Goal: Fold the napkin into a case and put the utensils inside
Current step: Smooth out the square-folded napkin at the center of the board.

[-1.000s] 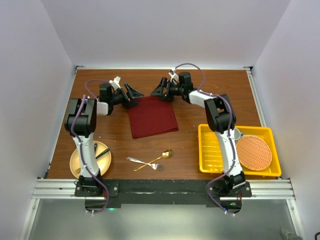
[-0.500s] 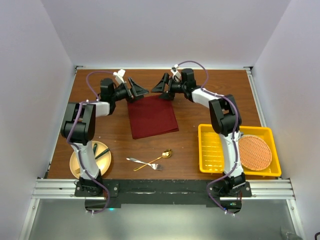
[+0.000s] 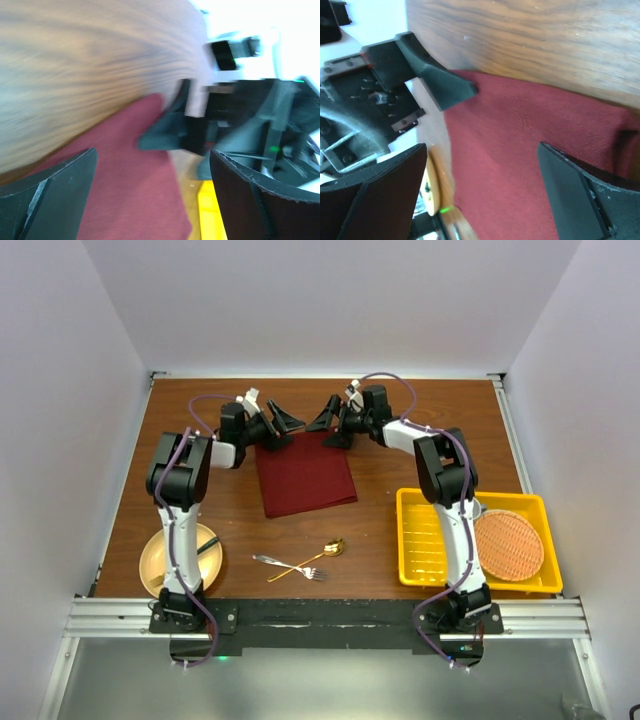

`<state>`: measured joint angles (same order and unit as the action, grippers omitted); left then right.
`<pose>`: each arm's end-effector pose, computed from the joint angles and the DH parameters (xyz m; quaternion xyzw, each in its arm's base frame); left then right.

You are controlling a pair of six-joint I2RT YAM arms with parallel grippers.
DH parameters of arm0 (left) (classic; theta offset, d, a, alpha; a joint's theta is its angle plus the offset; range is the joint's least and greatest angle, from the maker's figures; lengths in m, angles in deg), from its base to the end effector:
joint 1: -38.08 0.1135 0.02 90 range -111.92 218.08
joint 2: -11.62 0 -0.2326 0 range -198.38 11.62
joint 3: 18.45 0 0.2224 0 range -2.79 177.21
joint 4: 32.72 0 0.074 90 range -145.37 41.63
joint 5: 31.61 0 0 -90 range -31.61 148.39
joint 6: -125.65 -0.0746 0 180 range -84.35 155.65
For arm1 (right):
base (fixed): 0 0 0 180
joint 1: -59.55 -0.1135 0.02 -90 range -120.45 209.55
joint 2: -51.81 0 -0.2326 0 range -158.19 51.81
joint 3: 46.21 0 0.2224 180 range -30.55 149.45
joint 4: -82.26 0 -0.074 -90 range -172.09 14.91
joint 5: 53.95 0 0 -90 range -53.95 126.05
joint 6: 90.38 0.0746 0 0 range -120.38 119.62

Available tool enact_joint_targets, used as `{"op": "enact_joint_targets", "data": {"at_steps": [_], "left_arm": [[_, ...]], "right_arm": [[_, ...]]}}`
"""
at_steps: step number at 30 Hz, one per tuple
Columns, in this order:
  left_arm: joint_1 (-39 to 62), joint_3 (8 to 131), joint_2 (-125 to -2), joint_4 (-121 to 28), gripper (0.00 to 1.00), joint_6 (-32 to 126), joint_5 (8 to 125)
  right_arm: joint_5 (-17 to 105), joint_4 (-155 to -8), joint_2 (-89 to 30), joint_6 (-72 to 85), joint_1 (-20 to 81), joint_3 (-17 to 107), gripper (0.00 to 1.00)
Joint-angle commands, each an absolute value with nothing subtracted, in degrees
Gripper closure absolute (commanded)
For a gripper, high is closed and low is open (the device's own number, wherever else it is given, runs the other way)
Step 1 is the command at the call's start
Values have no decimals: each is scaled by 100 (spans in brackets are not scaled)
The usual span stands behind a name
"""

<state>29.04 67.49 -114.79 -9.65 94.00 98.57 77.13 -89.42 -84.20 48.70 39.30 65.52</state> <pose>0.4391 -0.1186 0.1172 -0.1309 0.7727 -0.5388 0.3090 0.4519 0.2190 0.1134 0.0413 0.8375 0.5089 0.1948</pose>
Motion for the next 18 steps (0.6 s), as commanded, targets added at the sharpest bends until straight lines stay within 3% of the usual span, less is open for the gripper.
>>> {"op": "enact_joint_targets", "data": {"at_steps": [1,11,18], "left_arm": [[3078,6717,-11582,-1355,0,9393,9355],[3465,6084,-10967,-1330,0,9190,9802],[3404,5917,-10141,-1374,0,8874,9979]], "right_arm": [[7358,-8246,-8670,4244,3986,6779,2],[7383,-7857,-9119,3504,3960,7763,2],[8289,-7787,-7935,3644,3924,7335,2]]}}
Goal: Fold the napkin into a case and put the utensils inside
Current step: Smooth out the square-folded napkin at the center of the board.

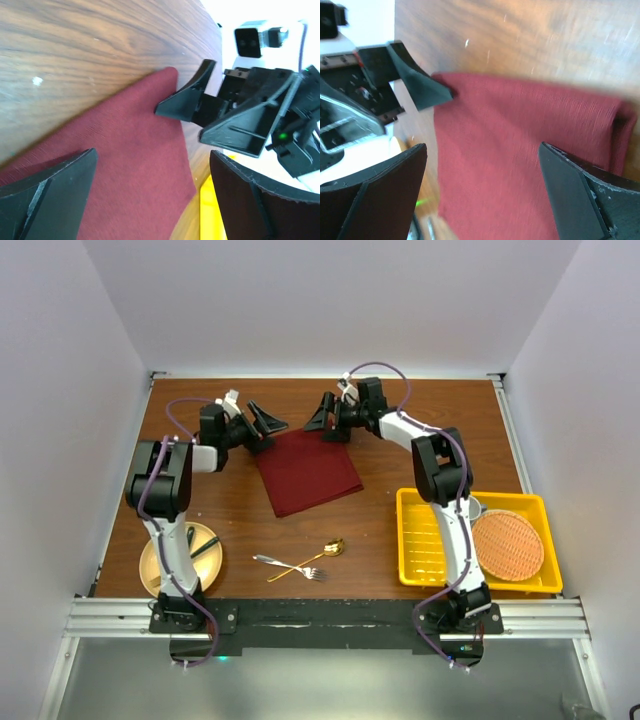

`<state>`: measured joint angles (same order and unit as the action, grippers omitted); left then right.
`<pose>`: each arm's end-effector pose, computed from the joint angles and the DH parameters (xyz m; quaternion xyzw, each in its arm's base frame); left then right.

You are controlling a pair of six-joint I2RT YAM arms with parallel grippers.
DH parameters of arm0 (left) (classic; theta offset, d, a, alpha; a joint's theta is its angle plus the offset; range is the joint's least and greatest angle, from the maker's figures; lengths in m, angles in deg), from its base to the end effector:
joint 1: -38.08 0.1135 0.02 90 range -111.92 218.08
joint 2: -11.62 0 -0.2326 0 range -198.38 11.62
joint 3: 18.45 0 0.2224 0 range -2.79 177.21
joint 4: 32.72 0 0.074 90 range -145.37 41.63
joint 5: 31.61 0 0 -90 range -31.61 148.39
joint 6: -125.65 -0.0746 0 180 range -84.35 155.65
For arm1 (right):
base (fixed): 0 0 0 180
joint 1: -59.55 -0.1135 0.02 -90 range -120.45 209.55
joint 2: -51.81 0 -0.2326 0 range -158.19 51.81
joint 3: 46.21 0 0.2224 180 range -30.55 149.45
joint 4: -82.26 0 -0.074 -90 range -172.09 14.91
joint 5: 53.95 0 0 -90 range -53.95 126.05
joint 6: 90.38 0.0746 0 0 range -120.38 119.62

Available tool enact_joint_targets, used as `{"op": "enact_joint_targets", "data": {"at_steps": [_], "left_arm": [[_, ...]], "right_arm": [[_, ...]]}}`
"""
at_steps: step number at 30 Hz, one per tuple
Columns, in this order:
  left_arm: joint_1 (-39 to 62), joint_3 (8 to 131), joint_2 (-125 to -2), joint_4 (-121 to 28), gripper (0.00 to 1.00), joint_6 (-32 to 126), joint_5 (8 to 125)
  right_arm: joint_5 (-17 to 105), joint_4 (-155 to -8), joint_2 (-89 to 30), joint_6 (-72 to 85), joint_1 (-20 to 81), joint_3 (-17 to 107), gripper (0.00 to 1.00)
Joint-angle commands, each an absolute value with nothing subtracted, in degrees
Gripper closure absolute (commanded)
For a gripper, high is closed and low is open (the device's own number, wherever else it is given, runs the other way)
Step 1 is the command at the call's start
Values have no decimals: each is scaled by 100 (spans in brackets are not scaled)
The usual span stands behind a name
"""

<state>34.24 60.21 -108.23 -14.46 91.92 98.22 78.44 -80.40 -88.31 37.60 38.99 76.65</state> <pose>0.4199 -0.0761 0.1176 -0.1774 0.7862 -0.5059 0.3074 0.4665 0.2287 0.1233 -0.0411 0.8414 0.4911 0.2216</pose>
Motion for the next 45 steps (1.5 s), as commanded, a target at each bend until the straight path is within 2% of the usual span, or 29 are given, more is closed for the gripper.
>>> {"op": "enact_joint_targets", "data": {"at_steps": [1,6,11,16,22,24,26,27,29,34,37,38,40,41,45], "left_arm": [[3351,5865,-10036,-1348,0,8874,9970],[3228,5680,-9912,-1321,0,8927,9891],[3219,5478,-9956,-1365,0,8892,9821],[3236,5355,-10035,-1645,3,8734,9698],[3377,5074,-10061,-2094,6,8681,9566],[3394,4942,-9991,-2200,7,8646,9531],[3412,4863,-9921,-2244,7,8584,9504],[3438,4819,-9868,-2270,9,8558,9504],[3465,4827,-9815,-2227,12,8409,9618],[3333,5125,-9341,-1656,30,8031,10365],[3175,5538,-9270,-1655,49,7846,10532],[3088,5765,-9340,-1821,60,7776,10419],[3008,5969,-9472,-1989,71,7565,10278],[2956,6100,-9655,-2033,78,7556,10138],[2955,6382,-10218,-2095,91,7757,10014]], "right_arm": [[8368,-7787,-7532,3723,3924,6942,2],[8676,-7262,-6765,3515,3924,5929,2],[8720,-7058,-6798,3311,4003,5295,2],[8571,-6690,-7238,2882,4293,5320,2],[8236,-5573,-7853,1817,4460,5786,7],[8237,-5537,-7889,1799,4461,5830,13],[8333,-5581,-7889,1869,4461,5848,21],[8386,-5555,-7845,1896,4461,5892,29],[8569,-5485,-7766,1896,4443,5953,35],[8913,-5221,-7169,1817,4346,6015,52],[8782,-5019,-6888,1773,4311,5971,65],[8677,-4897,-6861,1729,4320,5971,68],[8571,-4782,-6834,1685,4320,5980,79],[8484,-4686,-6843,1641,4320,5963,82],[8089,-4588,-7009,1553,4329,5884,94]]}}
